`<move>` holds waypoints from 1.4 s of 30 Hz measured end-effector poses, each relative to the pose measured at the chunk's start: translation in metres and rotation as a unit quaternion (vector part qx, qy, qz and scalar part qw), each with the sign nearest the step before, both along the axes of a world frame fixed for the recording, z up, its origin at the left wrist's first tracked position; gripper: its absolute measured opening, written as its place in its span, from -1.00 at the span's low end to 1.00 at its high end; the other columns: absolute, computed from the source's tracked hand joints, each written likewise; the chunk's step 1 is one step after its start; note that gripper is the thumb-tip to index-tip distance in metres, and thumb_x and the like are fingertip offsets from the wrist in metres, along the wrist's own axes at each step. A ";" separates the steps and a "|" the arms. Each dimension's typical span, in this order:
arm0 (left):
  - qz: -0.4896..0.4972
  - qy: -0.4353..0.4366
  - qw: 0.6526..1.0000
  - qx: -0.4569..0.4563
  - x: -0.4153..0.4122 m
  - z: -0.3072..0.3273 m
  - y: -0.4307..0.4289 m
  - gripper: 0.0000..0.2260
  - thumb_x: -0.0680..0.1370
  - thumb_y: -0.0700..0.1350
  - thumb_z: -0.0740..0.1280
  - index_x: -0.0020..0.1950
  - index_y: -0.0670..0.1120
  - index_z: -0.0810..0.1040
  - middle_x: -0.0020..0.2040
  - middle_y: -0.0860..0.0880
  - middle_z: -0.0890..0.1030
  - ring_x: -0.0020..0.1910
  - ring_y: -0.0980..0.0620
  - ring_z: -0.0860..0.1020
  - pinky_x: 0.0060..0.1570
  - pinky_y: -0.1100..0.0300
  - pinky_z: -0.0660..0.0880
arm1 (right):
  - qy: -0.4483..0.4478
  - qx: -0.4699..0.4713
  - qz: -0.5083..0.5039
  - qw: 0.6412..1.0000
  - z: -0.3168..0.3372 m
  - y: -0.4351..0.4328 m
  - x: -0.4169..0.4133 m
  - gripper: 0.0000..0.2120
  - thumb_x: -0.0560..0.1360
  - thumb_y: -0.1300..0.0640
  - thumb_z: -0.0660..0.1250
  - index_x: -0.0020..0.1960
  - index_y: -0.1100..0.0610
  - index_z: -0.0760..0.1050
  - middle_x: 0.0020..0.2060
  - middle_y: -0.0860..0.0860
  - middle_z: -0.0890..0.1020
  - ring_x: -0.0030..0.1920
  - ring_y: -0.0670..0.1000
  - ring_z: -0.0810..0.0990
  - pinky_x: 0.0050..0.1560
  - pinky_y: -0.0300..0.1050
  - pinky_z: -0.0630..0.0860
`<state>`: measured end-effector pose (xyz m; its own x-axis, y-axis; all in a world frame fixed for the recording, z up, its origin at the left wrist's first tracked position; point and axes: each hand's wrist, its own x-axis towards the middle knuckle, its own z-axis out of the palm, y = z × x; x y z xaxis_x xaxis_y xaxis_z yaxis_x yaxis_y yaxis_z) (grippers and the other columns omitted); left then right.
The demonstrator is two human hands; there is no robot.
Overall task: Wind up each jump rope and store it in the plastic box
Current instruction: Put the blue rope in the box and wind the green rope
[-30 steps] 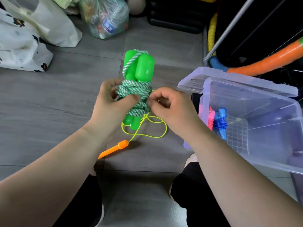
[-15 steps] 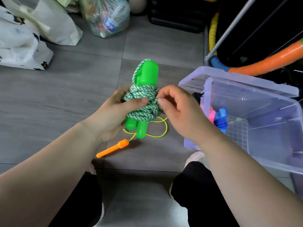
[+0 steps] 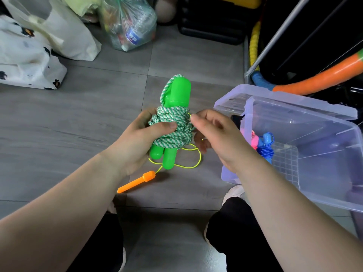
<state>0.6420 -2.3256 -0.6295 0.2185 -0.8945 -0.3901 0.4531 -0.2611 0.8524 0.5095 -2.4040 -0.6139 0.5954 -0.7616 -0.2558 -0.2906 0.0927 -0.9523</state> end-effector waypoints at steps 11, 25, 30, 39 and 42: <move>-0.049 0.093 0.994 0.008 -0.007 -0.005 -0.002 -0.67 0.33 -0.06 0.27 0.08 -0.06 0.49 -0.21 -0.03 0.67 -0.30 0.01 0.65 -0.32 0.19 0.56 | -0.048 -0.081 -0.068 0.993 0.001 0.002 0.005 -0.73 0.40 0.16 0.38 -0.40 0.02 0.36 -0.66 -0.18 0.40 -0.57 -0.20 0.34 -0.48 -0.41 0.26; 0.005 0.020 1.000 -0.008 -0.014 0.001 -0.007 -0.55 0.10 -0.02 0.47 -0.03 0.05 0.53 -0.19 -0.01 0.65 -0.25 -0.08 0.60 -0.27 0.16 0.47 | -0.092 0.153 -0.188 0.966 -0.004 -0.009 0.000 -0.74 0.51 0.15 0.23 -0.35 0.11 0.34 -0.36 0.05 0.46 -0.37 -0.04 0.48 -0.32 -0.16 0.50; 0.026 -0.127 0.991 0.015 -0.019 -0.007 -0.009 -0.57 0.16 -0.06 0.52 -0.04 0.07 0.46 -0.20 0.08 0.57 -0.27 0.14 0.56 -0.34 0.34 0.47 | 0.007 0.180 -0.059 0.982 -0.009 -0.002 -0.001 -0.72 0.43 -0.11 0.29 -0.02 0.07 0.43 -0.10 -0.02 0.56 -0.10 -0.04 0.55 -0.05 0.02 0.55; -0.115 -0.057 0.991 0.029 -0.015 -0.007 -0.002 -0.62 0.23 0.01 0.44 0.03 0.10 0.50 -0.15 0.19 0.68 -0.15 0.19 0.65 -0.18 0.24 0.61 | -0.046 0.172 -0.105 0.978 -0.011 -0.006 -0.002 -0.87 0.52 0.11 0.20 -0.01 0.13 0.48 -0.05 0.10 0.57 -0.06 0.05 0.54 0.08 0.08 0.51; -0.145 -0.044 0.985 0.086 -0.019 -0.005 -0.001 -0.58 0.29 0.11 0.43 0.00 -0.13 0.53 -0.24 -0.02 0.69 -0.27 0.07 0.67 -0.32 0.26 0.59 | -0.026 0.159 -0.111 0.981 -0.013 -0.007 -0.002 -0.82 0.53 0.08 0.18 0.00 0.15 0.49 -0.04 0.13 0.57 -0.04 0.06 0.53 0.14 0.09 0.48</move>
